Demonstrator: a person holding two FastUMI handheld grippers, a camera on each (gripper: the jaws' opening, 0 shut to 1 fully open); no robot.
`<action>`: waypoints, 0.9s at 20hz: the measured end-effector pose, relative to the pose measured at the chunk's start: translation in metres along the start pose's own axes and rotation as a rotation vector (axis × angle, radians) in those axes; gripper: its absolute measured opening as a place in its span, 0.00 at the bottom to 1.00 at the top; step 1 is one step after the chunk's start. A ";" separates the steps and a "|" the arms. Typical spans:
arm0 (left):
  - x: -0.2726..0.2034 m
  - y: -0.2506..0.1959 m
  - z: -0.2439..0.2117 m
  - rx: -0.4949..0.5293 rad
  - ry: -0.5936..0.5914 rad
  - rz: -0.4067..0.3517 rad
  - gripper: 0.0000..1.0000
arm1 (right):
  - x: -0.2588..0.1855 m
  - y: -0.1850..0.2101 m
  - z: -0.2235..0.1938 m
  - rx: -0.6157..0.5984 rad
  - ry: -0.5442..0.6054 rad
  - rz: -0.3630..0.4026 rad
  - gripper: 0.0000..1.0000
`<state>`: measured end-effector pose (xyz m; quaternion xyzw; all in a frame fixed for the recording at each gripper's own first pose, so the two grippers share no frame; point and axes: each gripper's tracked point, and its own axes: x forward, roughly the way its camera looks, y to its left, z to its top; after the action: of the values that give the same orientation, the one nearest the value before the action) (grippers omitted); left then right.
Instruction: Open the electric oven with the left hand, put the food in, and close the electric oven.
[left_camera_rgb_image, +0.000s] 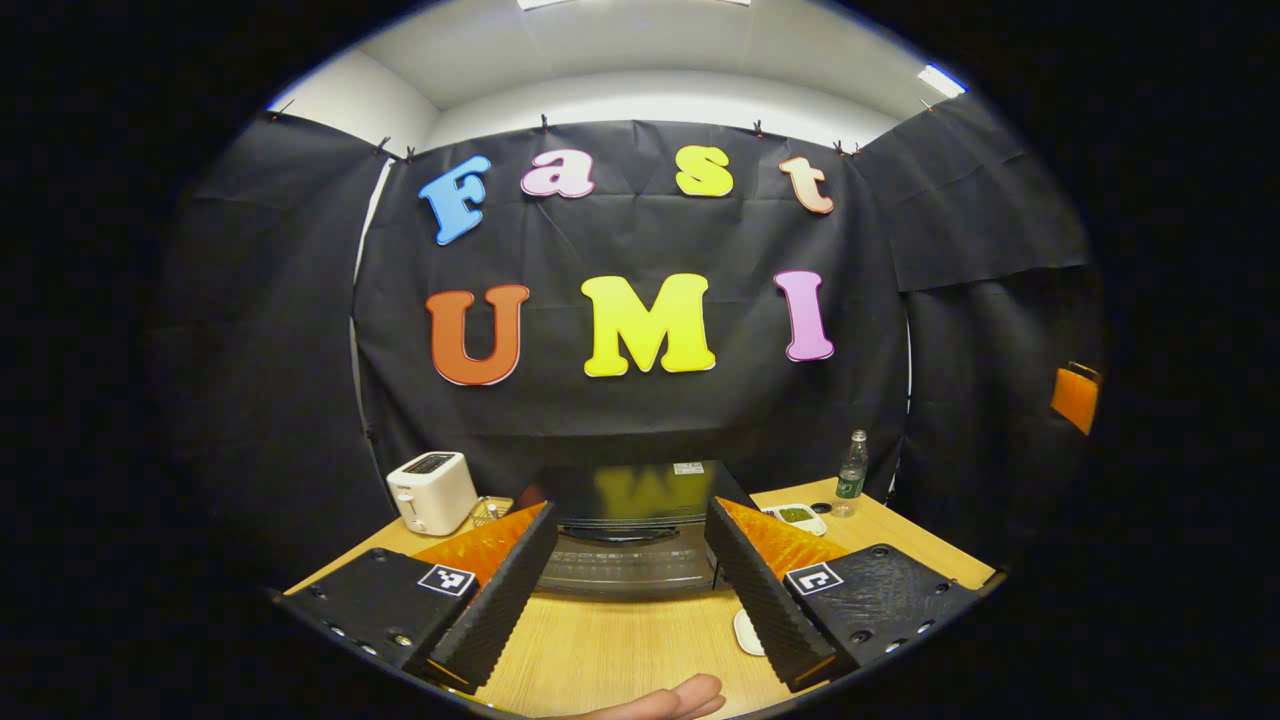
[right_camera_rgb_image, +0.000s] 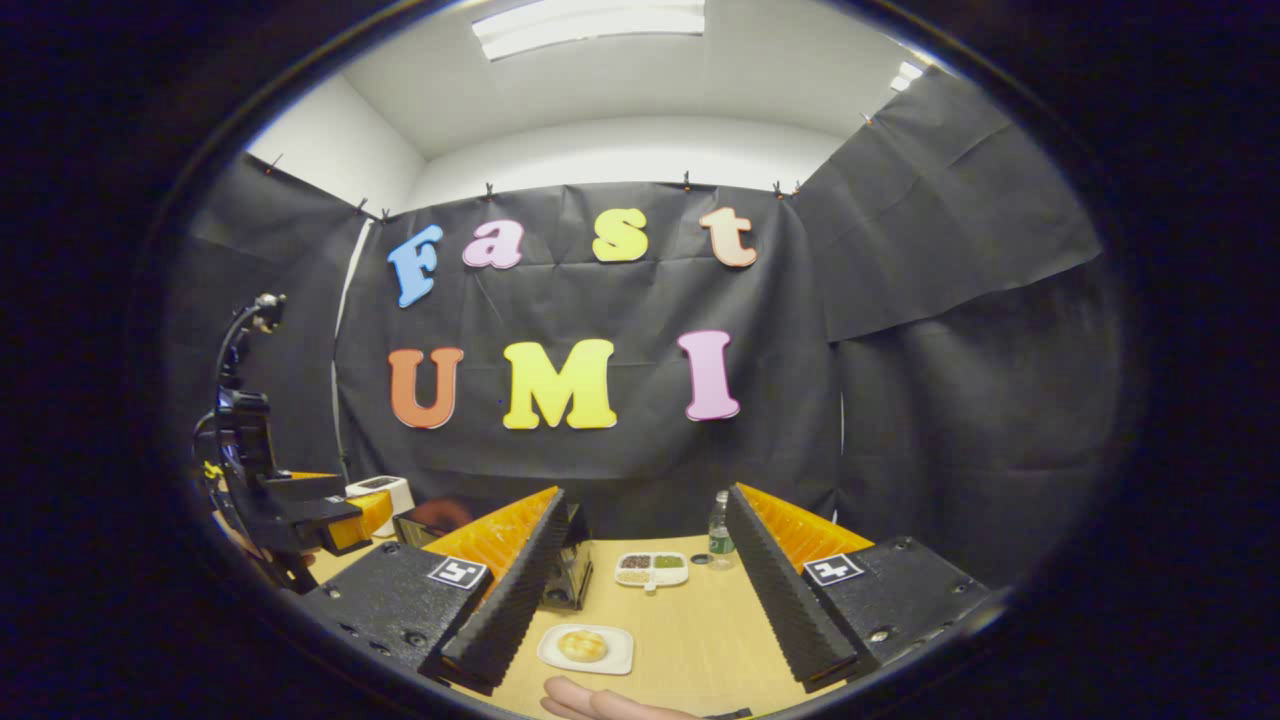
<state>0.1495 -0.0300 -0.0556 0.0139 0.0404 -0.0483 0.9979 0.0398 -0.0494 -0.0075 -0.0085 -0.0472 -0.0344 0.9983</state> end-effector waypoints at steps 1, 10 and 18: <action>0.017 0.001 -0.007 0.001 0.017 -0.013 0.97 | 0.003 -0.004 -0.003 -0.010 0.000 -0.013 0.97; 0.139 0.032 -0.075 -0.033 0.168 -0.013 0.97 | 0.013 -0.019 -0.027 0.014 0.031 -0.026 0.96; 0.153 0.033 -0.108 -0.044 0.241 -0.050 0.98 | 0.019 -0.011 -0.044 0.043 0.078 0.011 0.97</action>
<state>0.2963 -0.0084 -0.1748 -0.0032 0.1616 -0.0703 0.9843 0.0620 -0.0628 -0.0498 0.0143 -0.0087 -0.0282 0.9995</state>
